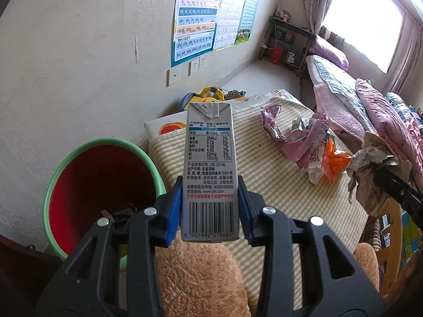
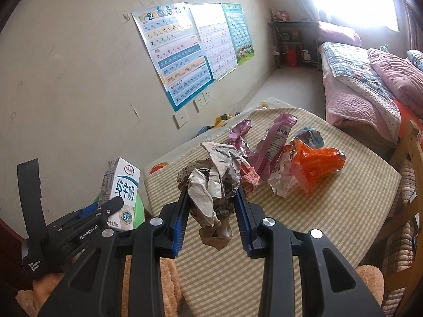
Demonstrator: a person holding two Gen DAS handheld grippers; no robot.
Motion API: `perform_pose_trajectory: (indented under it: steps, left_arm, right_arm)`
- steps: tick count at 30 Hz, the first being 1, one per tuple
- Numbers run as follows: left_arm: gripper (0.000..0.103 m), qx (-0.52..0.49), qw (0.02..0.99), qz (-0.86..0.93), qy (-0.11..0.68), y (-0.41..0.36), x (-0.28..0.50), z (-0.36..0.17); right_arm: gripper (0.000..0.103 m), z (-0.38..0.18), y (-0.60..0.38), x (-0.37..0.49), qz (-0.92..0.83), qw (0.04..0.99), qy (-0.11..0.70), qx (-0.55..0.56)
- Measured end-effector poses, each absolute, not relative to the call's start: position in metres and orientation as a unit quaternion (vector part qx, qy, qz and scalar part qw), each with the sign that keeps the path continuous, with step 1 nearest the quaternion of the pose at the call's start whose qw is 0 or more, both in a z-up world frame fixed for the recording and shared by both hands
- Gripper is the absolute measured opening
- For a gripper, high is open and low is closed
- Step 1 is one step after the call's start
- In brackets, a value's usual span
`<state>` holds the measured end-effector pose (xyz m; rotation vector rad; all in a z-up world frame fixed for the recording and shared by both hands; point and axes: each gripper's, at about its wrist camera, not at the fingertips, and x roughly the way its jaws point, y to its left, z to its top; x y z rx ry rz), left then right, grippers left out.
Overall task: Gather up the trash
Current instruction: 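Carry the milk carton and paper ball over the red bucket and open both grippers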
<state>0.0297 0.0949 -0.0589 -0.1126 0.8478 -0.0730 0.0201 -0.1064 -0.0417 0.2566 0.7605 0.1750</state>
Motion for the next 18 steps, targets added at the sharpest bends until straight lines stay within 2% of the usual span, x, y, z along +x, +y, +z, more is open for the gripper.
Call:
perform_pose_trajectory:
  steps: [18]
  left_arm:
    - [0.037,-0.056,0.909,-0.017,0.413,0.109,0.032,-0.060]
  right_arm:
    - [0.033,-0.043,-0.097,0.024,0.100,0.914,0.373,0.125]
